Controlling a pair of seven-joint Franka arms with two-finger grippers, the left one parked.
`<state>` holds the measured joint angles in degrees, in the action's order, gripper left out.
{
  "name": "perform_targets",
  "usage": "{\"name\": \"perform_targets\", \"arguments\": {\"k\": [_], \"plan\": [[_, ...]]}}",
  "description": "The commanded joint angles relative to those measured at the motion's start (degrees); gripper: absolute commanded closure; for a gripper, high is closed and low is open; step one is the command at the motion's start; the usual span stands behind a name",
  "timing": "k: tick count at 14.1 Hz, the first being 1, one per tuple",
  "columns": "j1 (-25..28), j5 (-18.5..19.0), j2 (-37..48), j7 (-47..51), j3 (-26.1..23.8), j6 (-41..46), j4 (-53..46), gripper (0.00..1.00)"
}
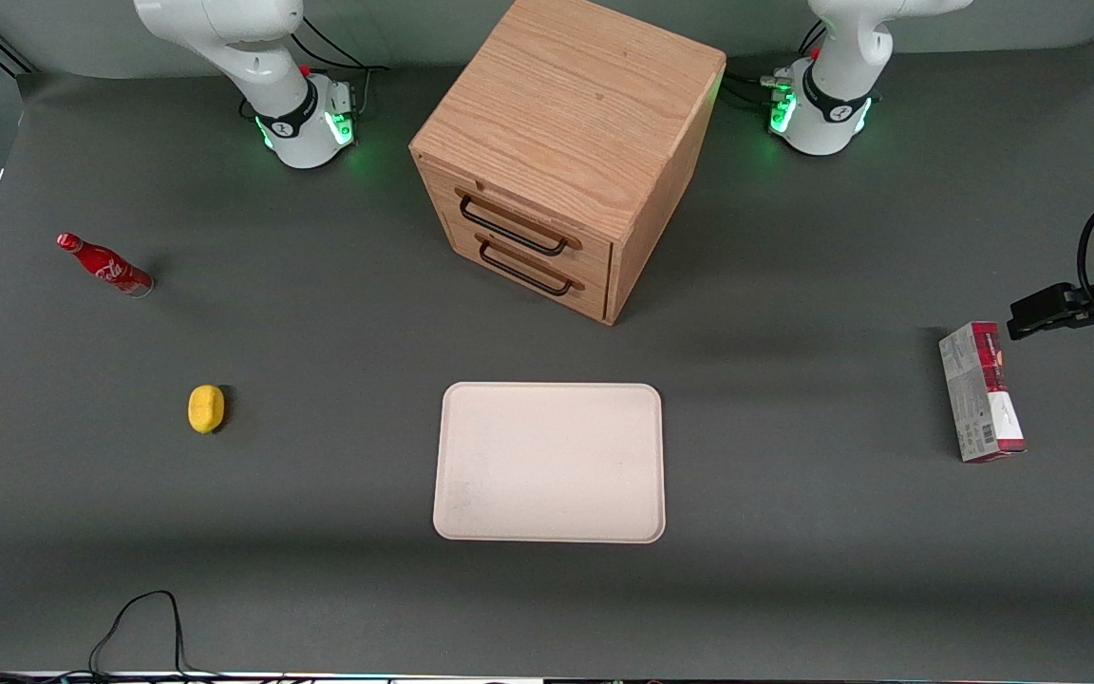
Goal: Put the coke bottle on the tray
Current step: 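Move the right gripper over the red Coca-Cola bottle lying on the table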
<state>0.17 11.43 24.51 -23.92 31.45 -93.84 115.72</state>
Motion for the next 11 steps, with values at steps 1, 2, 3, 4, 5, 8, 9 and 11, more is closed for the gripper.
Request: {"name": "perform_targets", "arguments": {"k": [1,2,3,4,5,8,9,11], "plan": [[0.8,3.8,2.4,0.5,0.9,-4.1,4.6,0.0],[0.8,4.1,1.4,-0.2,1.2,-5.1,4.7,0.0],[0.8,4.1,0.1,-1.0,1.8,-6.3,5.3,0.0],[0.8,4.1,-1.1,-1.2,2.7,-8.7,7.0,0.0],[1.0,4.1,-1.4,-1.2,4.0,-12.2,10.0,0.0],[1.3,4.1,-3.1,-1.4,7.8,-21.8,17.8,0.0],[1.3,4.1,-4.5,-1.4,8.0,-23.7,18.9,0.0],[1.2,4.1,-5.9,-3.7,9.4,-28.6,21.9,0.0]]}}
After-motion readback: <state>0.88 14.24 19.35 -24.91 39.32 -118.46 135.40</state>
